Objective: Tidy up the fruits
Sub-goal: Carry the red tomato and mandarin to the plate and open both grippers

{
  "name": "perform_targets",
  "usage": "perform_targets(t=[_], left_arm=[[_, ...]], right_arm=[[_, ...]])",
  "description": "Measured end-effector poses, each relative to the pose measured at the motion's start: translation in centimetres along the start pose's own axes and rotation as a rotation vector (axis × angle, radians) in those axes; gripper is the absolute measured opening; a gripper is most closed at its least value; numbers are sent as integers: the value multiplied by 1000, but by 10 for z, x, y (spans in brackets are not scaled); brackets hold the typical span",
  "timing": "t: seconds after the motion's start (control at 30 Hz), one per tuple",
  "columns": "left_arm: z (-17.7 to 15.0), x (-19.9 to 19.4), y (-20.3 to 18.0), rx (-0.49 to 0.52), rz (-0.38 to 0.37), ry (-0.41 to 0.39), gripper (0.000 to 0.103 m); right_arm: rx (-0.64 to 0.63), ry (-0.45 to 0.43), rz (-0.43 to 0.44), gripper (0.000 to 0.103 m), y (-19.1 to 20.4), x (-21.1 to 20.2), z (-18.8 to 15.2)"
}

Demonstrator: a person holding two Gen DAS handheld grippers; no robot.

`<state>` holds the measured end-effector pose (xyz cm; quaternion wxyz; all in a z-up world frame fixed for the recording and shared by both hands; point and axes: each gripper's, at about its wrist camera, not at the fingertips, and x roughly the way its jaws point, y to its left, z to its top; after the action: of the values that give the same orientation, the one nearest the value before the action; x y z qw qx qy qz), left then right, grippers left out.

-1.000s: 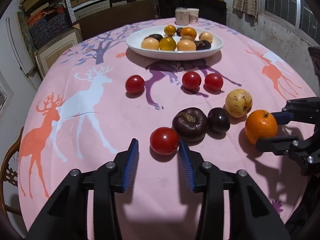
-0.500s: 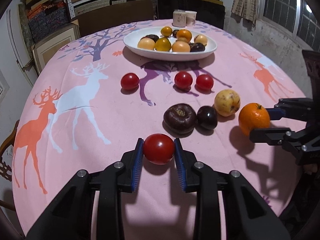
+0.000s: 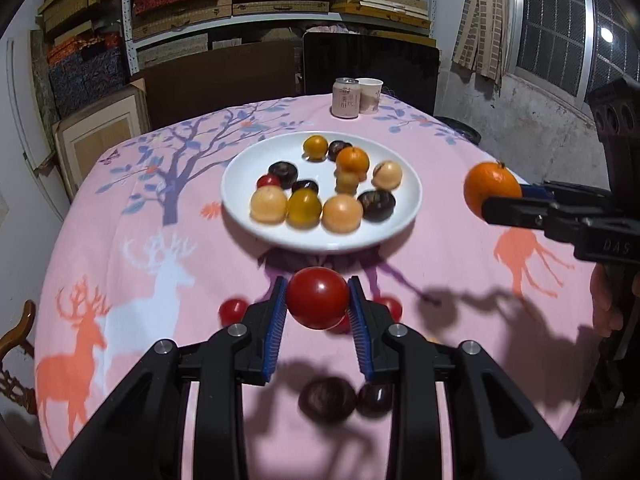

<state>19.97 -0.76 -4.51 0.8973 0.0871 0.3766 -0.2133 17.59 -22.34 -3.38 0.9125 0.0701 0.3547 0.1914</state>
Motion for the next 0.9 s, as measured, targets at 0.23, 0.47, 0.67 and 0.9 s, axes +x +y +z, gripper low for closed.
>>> perform_targets(t=[0.23, 0.47, 0.67, 0.9], left_arm=[[49, 81, -4, 4, 2, 68, 30], [59, 116, -1, 3, -12, 105, 30], [58, 115, 7, -31, 9, 98, 63], [52, 80, 13, -62, 6, 42, 73]], right_arm=[[23, 38, -50, 44, -30, 68, 52], [20, 90, -67, 44, -33, 122, 64], [-15, 57, -115, 59, -28, 125, 66], [2, 43, -103, 59, -27, 93, 55]])
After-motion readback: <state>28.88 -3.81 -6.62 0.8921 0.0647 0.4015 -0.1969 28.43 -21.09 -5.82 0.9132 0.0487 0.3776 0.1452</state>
